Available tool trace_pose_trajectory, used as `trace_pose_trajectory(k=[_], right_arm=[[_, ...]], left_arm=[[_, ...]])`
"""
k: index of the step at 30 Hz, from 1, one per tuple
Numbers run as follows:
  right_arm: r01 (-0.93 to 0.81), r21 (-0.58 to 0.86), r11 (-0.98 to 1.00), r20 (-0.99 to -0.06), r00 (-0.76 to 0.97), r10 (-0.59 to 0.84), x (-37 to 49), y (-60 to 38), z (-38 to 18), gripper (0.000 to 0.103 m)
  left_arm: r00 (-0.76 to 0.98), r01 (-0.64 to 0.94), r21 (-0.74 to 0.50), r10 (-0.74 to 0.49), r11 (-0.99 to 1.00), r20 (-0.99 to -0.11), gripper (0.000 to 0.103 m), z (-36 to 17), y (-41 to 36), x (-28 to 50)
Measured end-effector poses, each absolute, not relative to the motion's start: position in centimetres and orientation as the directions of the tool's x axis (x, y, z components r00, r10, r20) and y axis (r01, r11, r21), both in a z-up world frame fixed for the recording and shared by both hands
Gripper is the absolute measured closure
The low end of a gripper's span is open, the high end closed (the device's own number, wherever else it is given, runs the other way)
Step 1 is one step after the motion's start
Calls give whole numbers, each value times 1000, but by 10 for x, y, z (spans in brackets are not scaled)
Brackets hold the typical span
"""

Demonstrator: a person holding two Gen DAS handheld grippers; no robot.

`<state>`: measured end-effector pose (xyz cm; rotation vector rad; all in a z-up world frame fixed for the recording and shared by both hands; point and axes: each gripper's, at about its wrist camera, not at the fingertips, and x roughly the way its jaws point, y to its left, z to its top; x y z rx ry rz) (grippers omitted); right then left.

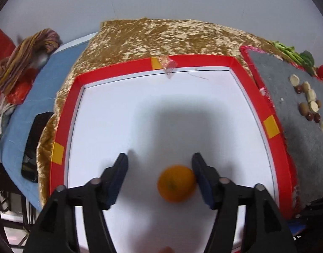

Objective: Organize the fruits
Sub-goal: 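Open both tools to drop the oranges into the tray, then grasp a tan block with the left tool while the right tool grasps another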

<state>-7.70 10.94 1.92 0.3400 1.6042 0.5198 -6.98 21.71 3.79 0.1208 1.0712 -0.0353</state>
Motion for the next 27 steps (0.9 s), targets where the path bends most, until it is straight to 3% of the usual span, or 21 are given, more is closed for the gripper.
trace_pose_trajectory(k=[3, 11, 14, 16, 17, 19, 20, 24, 27], right_arm=[[-96, 549, 830, -835, -97, 541, -81, 105, 26, 67], [-95, 643, 760, -756, -238, 610, -113, 99, 26, 66], [-212, 665, 717, -746, -127, 654, -108, 77, 63, 66], [-238, 705, 668, -692, -26, 721, -93, 30, 99, 65], [-232, 700, 676, -687, 40, 725, -86, 7, 110, 63], [-206, 619, 758, -726, 217, 653, -71, -61, 133, 36], [-154, 572, 806, -756, 284, 590, -62, -100, 137, 30], [76, 583, 809, -770, 370, 520, -46, -214, 121, 28], [146, 568, 810, -788, 381, 483, -43, -235, 106, 28]], left_arm=[[463, 70, 78, 37, 994, -885, 25, 36, 222, -74], [505, 133, 69, -8, 989, -863, 19, 58, 215, -90], [613, 171, 29, -84, 985, -785, 19, 88, 200, -97], [646, 203, -16, -146, 979, -749, 19, 102, 183, -97], [652, 227, -34, -178, 973, -737, 19, 108, 171, -96], [651, 282, -48, -228, 958, -724, 19, 117, 138, -92], [641, 311, -53, -251, 949, -725, 19, 118, 123, -89], [585, 353, -62, -272, 934, -764, 19, 108, 70, -63], [539, 415, -33, -275, 909, -796, 19, 89, 34, -58]])
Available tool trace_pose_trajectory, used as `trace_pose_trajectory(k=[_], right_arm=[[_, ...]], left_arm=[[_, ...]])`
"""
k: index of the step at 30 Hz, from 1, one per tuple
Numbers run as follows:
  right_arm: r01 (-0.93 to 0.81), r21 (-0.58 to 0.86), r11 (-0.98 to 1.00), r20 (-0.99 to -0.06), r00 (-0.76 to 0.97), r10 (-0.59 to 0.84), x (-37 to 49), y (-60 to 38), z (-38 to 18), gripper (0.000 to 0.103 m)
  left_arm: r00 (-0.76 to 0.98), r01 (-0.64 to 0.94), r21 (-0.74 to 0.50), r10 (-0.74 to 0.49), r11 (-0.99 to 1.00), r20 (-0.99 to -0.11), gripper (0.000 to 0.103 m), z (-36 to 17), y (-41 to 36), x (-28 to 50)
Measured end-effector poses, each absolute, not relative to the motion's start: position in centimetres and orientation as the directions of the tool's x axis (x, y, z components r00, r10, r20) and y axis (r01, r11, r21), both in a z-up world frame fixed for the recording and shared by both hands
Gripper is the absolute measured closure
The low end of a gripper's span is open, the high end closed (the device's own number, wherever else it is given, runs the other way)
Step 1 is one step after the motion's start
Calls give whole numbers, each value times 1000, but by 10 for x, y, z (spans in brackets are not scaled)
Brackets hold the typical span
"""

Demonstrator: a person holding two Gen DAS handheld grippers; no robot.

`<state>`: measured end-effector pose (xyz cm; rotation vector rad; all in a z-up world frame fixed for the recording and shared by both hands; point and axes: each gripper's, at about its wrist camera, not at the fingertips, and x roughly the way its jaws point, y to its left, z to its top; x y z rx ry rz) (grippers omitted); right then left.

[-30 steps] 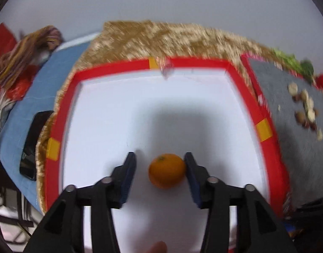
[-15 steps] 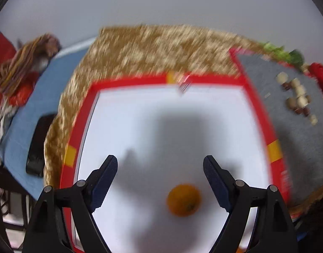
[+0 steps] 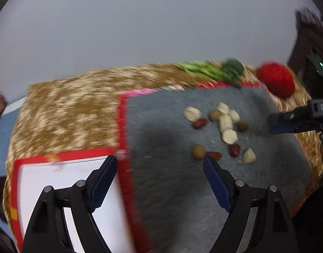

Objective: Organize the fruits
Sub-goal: 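Grasp a tan block with the left tool while the right tool grasps another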

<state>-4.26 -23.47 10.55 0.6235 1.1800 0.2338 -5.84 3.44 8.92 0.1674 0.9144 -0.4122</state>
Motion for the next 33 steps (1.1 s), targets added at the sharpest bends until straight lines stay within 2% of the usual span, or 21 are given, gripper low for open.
trace_pose_trajectory(k=[2, 4, 7, 11, 12, 13, 16, 20, 25, 27, 29, 32, 33], right_arm=[[141, 569, 810, -800, 326, 504, -40, -228, 87, 30], [133, 545, 828, -824, 265, 500, -43, -218, 69, 44], [107, 526, 843, -842, 205, 499, -43, -204, 46, 57], [63, 464, 884, -876, 185, 446, -40, -178, 38, 62], [75, 454, 888, -881, 187, 434, -39, -179, 35, 67], [84, 429, 899, -894, 183, 409, -39, -180, 31, 76], [47, 391, 919, -905, 201, 374, -42, -174, 29, 77], [69, 396, 916, -893, 261, 367, -51, -184, 40, 77], [177, 417, 891, -869, 365, 334, -63, -241, 55, 77], [216, 420, 882, -872, 367, 325, -66, -256, 52, 77], [229, 428, 874, -870, 367, 329, -67, -262, 50, 77], [215, 425, 879, -866, 378, 327, -70, -266, 53, 77], [209, 430, 878, -863, 380, 332, -71, -267, 53, 77]], left_arm=[[516, 460, -27, -292, 887, -805, 20, 79, 22, -61], [498, 467, -4, -267, 884, -825, 23, 71, 17, -58], [473, 449, -40, -275, 892, -837, 33, 67, 16, -51], [462, 458, -66, -301, 887, -835, 39, 68, 13, -46], [450, 468, -86, -321, 879, -833, 39, 68, 10, -45], [442, 479, -100, -338, 872, -831, 39, 68, 6, -45], [436, 525, -98, -366, 845, -822, 39, 68, -11, -46], [385, 568, -155, -427, 809, -818, 39, 71, -38, -44], [355, 574, -137, -396, 807, -847, 39, 59, -78, -28], [317, 578, -155, -396, 801, -862, 44, 48, -88, -27], [292, 572, -169, -391, 803, -873, 55, 36, -91, -27], [270, 551, -177, -376, 815, -886, 63, 20, -90, -22], [271, 552, -187, -387, 812, -882, 63, 21, -88, -22]])
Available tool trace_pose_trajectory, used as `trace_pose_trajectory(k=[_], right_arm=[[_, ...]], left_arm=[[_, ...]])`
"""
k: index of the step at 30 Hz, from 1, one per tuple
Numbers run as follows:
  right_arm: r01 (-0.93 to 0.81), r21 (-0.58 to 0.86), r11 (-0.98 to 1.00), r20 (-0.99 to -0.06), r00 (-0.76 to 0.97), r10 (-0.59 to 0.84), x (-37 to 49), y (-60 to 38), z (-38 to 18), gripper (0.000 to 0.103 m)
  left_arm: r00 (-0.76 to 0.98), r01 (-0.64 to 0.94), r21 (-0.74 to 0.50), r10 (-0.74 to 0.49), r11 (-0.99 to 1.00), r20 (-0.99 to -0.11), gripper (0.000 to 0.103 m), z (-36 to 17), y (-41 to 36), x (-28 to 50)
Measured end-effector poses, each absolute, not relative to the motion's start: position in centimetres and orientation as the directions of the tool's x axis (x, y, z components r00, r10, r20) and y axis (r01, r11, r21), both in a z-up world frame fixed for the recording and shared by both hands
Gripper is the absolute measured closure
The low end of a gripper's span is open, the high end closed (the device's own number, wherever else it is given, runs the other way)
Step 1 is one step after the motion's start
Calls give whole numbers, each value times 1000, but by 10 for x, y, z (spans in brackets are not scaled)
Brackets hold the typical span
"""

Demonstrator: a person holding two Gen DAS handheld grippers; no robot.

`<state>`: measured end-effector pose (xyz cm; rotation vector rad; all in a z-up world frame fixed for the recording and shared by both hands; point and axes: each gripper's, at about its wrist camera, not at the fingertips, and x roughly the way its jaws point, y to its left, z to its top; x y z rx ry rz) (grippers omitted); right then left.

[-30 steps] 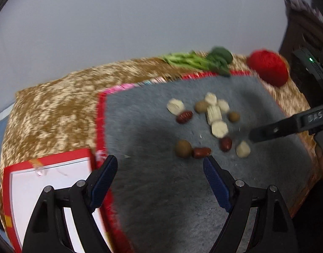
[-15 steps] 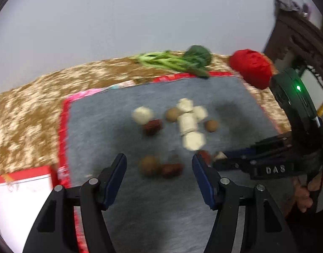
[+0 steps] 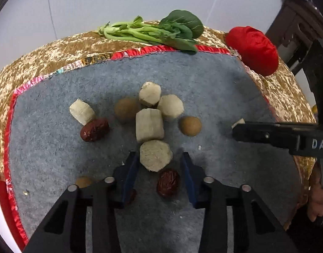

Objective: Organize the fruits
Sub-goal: 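Grasp a tan block with the left tool while the right tool grasps another, then carry both held blocks over the white tray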

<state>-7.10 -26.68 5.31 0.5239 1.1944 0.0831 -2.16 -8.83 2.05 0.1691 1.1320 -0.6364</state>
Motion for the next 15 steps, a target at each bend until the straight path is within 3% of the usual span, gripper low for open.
trace_pose_trajectory(k=[9, 11, 15], right_arm=[[210, 423, 881, -873, 357, 334, -55, -241, 46, 77], [210, 418, 884, -878, 344, 333, -53, -236, 43, 77], [228, 425, 876, -879, 335, 339, -52, -239, 37, 77]], left_arm=[[283, 564, -201, -416, 801, -864, 64, 19, -88, -20], [295, 560, -195, -413, 805, -862, 73, 18, -89, -20], [307, 553, -206, -427, 807, -851, 74, 19, -84, -20]])
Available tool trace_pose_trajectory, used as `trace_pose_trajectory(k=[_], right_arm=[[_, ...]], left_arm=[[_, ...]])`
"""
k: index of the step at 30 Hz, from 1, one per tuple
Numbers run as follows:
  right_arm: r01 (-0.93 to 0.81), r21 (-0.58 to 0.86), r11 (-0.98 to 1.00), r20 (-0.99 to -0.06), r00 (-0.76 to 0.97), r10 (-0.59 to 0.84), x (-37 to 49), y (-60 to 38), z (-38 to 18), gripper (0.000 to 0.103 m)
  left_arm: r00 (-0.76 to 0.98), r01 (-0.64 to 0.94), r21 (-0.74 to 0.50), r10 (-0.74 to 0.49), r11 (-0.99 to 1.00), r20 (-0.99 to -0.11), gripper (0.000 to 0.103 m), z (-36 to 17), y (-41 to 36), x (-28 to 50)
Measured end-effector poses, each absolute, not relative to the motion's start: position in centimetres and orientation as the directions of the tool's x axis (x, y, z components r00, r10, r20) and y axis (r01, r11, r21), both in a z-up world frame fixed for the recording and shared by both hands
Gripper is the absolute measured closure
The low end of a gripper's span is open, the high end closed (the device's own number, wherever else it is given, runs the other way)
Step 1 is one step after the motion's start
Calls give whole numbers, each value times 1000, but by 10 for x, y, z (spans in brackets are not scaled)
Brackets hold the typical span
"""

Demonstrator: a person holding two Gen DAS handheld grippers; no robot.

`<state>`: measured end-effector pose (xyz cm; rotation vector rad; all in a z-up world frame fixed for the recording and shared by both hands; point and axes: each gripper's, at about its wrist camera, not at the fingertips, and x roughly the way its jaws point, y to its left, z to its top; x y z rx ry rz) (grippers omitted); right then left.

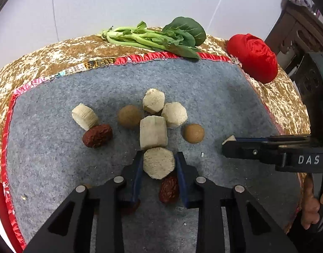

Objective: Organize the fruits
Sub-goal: 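Carry both held blocks over the white tray, then open both tools to release the blocks into the tray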

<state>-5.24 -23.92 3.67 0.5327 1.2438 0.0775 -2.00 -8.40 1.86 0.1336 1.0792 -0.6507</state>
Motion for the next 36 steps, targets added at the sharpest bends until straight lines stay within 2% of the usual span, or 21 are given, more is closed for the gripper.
trace_pose_trajectory(k=[5, 11, 14, 19, 21, 26, 36], right_arm=[[226, 440, 869, -866, 364, 344, -55, -241, 41, 77], [174, 477, 861, -827, 420, 373, -56, -232, 54, 77], [116, 490, 864, -805, 440, 397, -53, -213, 63, 77], [-45, 505, 862, -762, 446, 470, -53, -149, 78, 77], [-118, 516, 848, -742, 433, 512, -53, -115, 84, 77], [-312, 536, 784, -696, 362, 620, -60, -19, 91, 77], [-456, 533, 713, -731, 177, 659, -79, 77, 53, 76]], left_arm=[[339, 566, -206, -453, 798, -825, 75, 32, -79, -29], [458, 518, -182, -450, 836, -767, 74, 82, -29, -48], [531, 435, -179, -411, 883, -741, 74, 105, 17, -63], [631, 234, -164, -278, 958, -724, 75, 121, 107, -92], [647, 136, -141, -196, 981, -737, 75, 116, 141, -100], [602, -20, -125, -88, 992, -794, 74, 94, 194, -101], [493, -34, -30, -9, 999, -870, 74, 65, 203, -97]])
